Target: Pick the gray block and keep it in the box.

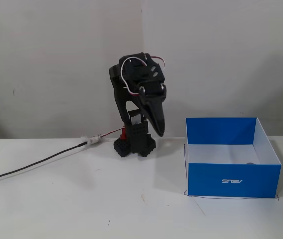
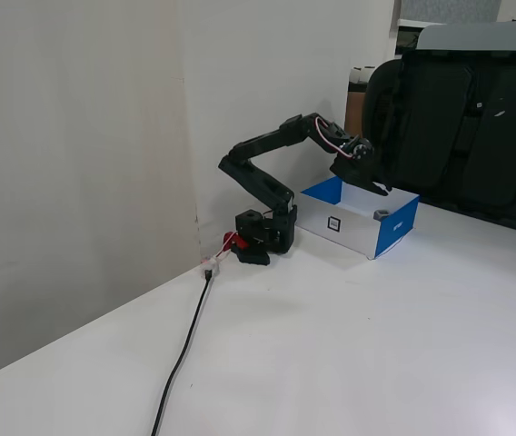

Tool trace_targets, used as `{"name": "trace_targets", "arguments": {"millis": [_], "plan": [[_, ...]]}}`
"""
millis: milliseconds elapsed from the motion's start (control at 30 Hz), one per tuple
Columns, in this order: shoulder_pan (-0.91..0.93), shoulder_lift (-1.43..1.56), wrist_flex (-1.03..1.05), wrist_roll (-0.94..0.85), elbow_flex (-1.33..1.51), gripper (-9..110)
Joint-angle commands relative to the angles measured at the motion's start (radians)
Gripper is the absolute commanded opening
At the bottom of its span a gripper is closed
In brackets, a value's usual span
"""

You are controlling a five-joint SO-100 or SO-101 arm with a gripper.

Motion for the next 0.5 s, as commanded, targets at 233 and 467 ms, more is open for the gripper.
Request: {"name": "trace_targets", "arguments": {"millis": [233,467], "plan": [[0.250,0.350,-0.264,-0.018,0.408,0],[0.270,0.657,-0.302,-0.057,0.652,0]]}}
